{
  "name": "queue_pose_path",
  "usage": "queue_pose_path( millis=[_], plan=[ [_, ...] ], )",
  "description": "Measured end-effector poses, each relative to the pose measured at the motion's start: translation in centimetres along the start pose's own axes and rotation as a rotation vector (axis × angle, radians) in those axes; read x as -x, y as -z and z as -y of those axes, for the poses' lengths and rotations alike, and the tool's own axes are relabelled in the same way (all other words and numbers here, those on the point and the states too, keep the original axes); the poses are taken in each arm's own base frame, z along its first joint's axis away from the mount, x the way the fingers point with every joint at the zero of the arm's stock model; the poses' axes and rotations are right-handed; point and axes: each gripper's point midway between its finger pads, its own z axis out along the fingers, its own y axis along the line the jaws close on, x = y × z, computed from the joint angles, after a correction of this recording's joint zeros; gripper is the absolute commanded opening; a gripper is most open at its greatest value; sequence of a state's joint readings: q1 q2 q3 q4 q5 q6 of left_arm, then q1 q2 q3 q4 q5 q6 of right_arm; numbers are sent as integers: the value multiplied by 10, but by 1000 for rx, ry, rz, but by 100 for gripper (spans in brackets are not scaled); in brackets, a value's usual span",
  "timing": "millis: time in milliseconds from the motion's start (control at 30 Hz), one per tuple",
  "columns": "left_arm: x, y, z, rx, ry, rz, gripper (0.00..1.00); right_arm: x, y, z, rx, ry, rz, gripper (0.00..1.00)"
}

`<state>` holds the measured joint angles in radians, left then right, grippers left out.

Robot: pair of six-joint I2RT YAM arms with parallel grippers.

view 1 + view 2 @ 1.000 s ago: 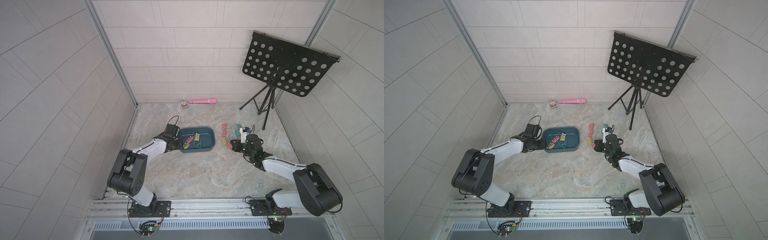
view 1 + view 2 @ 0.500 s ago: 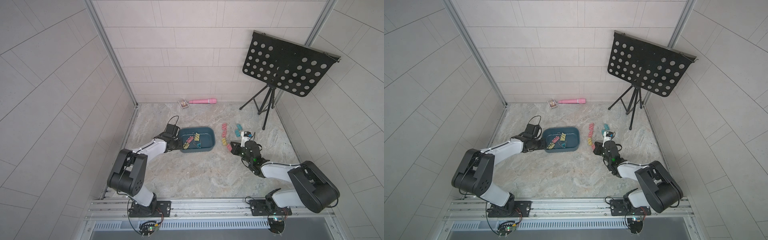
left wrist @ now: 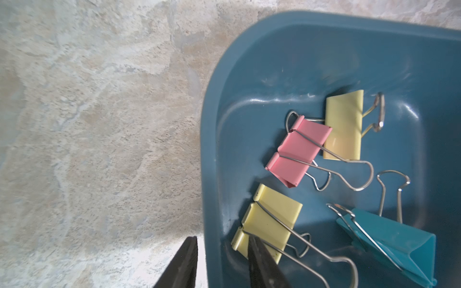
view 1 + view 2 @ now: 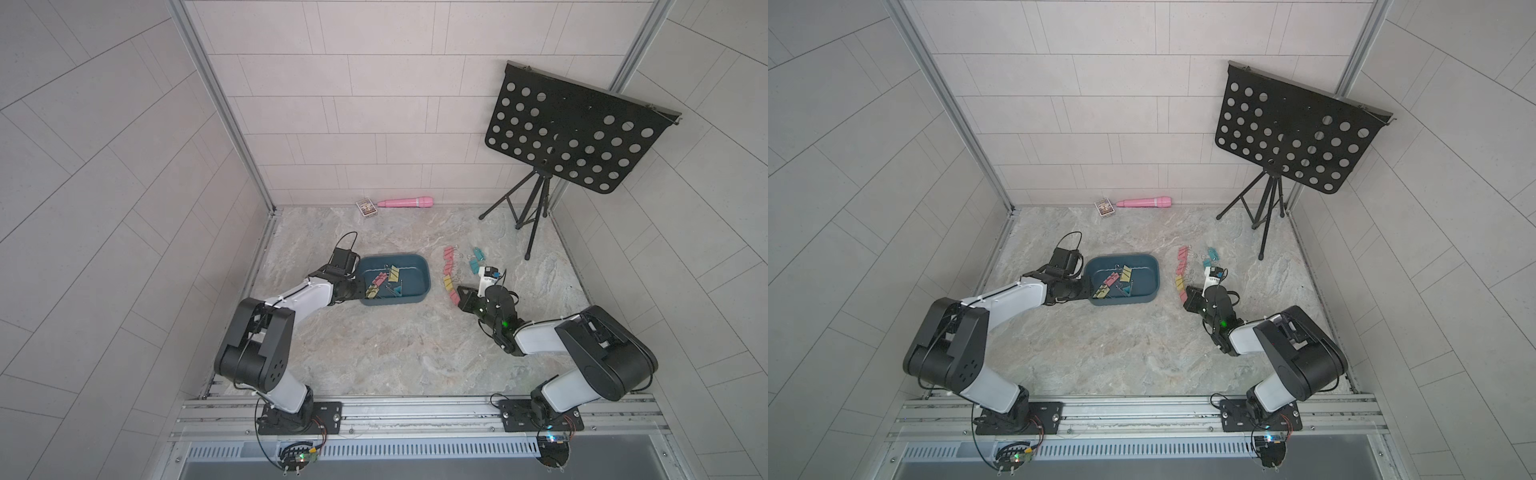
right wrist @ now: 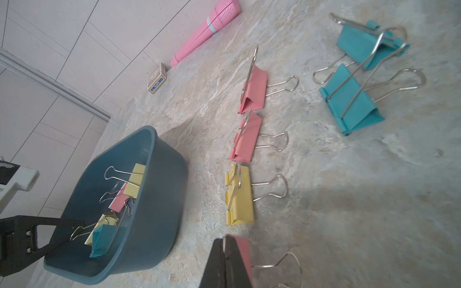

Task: Take out the binder clips from the storage box
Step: Place the binder clip at the center of the board.

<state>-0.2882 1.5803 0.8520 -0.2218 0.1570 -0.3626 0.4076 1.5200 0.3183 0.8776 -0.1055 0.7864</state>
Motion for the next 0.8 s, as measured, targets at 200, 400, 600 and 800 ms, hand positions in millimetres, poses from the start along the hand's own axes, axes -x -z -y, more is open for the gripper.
queue_pose_path(
  millis=[200, 400, 600, 800],
  plan=[
    [0, 0, 0, 0, 0, 0, 42, -1, -3, 1, 5, -5, 10, 0],
    [0, 0, 0, 0, 0, 0, 42, -8, -4, 8, -5, -20, -1, 0],
    [0, 0, 0, 0, 0, 0, 42, -8, -3, 9, -5, -27, 8, 0],
    [0, 0, 0, 0, 0, 0, 42, -8, -3, 9, -5, -31, 10, 0]
  ],
)
